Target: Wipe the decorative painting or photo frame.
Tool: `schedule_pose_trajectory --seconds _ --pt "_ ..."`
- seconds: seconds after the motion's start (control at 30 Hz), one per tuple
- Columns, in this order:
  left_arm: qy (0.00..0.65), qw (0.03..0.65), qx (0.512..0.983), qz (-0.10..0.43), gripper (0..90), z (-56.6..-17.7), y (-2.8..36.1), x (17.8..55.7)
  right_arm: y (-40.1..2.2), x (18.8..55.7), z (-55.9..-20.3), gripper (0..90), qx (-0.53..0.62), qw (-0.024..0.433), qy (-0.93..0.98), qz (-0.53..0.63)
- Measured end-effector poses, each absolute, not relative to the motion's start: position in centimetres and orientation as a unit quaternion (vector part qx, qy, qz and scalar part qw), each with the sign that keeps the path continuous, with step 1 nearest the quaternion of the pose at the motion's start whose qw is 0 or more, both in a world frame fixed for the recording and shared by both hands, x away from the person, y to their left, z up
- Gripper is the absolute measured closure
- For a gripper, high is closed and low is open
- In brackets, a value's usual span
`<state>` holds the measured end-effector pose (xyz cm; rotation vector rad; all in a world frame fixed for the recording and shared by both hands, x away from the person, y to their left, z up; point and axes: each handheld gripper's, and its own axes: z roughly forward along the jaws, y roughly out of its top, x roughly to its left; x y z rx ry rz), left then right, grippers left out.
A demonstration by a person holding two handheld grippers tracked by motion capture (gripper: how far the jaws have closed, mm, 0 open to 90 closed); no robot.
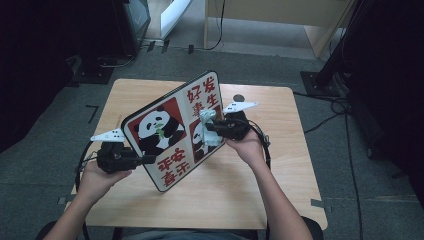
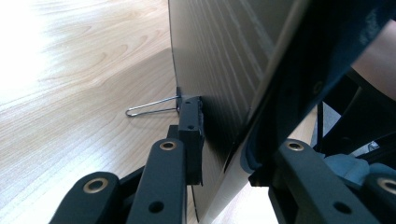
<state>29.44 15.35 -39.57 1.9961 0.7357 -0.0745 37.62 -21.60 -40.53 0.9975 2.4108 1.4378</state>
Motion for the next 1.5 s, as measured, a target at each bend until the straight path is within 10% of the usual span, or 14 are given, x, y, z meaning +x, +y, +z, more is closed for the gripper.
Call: schedule_pose_trajectory --seconds 1.5 --pt "0.299 0.484 0.821 -0.032 73.4 -39.5 15.4 29.5 -22.4 36.2 -46.2 77.9 0.364 0.072 0.821 0.434"
